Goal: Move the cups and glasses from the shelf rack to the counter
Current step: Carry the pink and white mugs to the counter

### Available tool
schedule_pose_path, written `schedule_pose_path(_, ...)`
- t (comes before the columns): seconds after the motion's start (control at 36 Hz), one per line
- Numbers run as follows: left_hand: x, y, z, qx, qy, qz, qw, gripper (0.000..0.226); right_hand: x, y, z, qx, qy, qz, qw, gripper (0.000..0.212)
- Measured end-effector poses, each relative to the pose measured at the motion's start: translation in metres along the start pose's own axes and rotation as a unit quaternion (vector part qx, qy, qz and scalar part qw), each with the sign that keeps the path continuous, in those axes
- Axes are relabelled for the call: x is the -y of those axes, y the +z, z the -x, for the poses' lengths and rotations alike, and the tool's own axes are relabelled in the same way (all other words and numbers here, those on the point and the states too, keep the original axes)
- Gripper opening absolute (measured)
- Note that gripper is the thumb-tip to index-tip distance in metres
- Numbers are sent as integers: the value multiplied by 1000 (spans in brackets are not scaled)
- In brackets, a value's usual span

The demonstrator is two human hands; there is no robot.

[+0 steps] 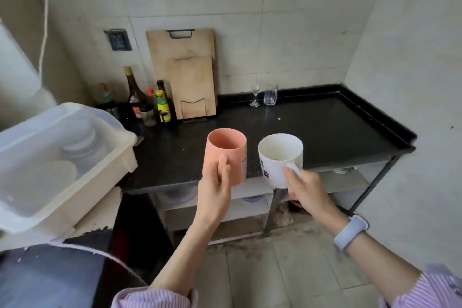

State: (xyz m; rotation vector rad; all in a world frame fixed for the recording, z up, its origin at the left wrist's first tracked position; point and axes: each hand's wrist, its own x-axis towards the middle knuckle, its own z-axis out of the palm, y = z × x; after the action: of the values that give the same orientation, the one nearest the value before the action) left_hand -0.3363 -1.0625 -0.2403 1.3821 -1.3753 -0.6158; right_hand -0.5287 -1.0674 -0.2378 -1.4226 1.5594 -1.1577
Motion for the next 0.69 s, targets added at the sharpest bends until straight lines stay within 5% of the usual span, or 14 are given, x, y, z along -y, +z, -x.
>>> schedule_pose_path(0.44,58,160,-175,118,-79,53,988,41,-64,-40,-189,-64,119,-25,991,47)
schedule_pose_path(0.69,87,294,-272,143,-108,56,982,35,-139,-82,-339,-28,162,-48,985,43)
